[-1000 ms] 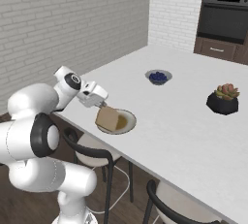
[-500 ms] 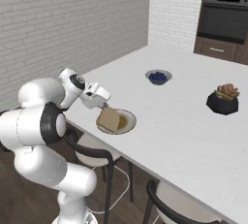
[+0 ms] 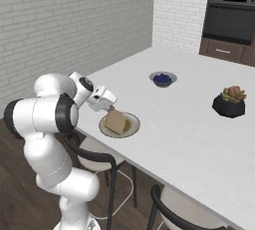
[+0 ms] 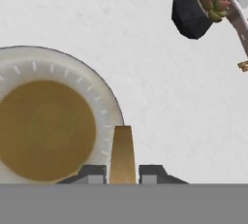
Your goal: Start the toaster. Once the lever pops up, take the bread to the plate on the dining counter.
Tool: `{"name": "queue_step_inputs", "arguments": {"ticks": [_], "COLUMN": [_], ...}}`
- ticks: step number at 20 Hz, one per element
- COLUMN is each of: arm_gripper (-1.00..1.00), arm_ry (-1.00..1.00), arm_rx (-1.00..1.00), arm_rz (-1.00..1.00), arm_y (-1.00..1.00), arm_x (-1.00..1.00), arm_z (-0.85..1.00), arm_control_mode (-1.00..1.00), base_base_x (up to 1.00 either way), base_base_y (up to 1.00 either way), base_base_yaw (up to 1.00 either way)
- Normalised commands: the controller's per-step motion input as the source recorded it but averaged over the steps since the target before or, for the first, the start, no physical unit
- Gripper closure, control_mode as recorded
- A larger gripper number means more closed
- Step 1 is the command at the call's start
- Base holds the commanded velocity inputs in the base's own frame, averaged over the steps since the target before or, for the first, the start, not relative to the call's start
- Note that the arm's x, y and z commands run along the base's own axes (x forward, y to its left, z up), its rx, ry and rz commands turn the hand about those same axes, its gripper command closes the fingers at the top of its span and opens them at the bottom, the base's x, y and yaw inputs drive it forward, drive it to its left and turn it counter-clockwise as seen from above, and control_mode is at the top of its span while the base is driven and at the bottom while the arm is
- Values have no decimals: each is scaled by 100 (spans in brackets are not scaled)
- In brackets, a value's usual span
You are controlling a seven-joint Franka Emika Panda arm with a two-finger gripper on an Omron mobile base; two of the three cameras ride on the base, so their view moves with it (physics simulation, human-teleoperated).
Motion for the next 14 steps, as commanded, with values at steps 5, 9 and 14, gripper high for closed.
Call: {"name": "queue_step_inputs", "arguments": {"ticks": [5,9,14], "arm_gripper": [100,100,-100], "arm_ry": [0,0,0], "arm_rx": [0,0,0], "arm_rz": [0,0,0], "arm_y": [0,0,0], "arm_x": [41,38,20], "arm_z": [-39,-32,-24], "arm_control_mode": [-100,-100,-100], "base_base_x": [0,0,0], "base_base_y": [0,0,0], "base_base_yaw": [0,0,0]}}
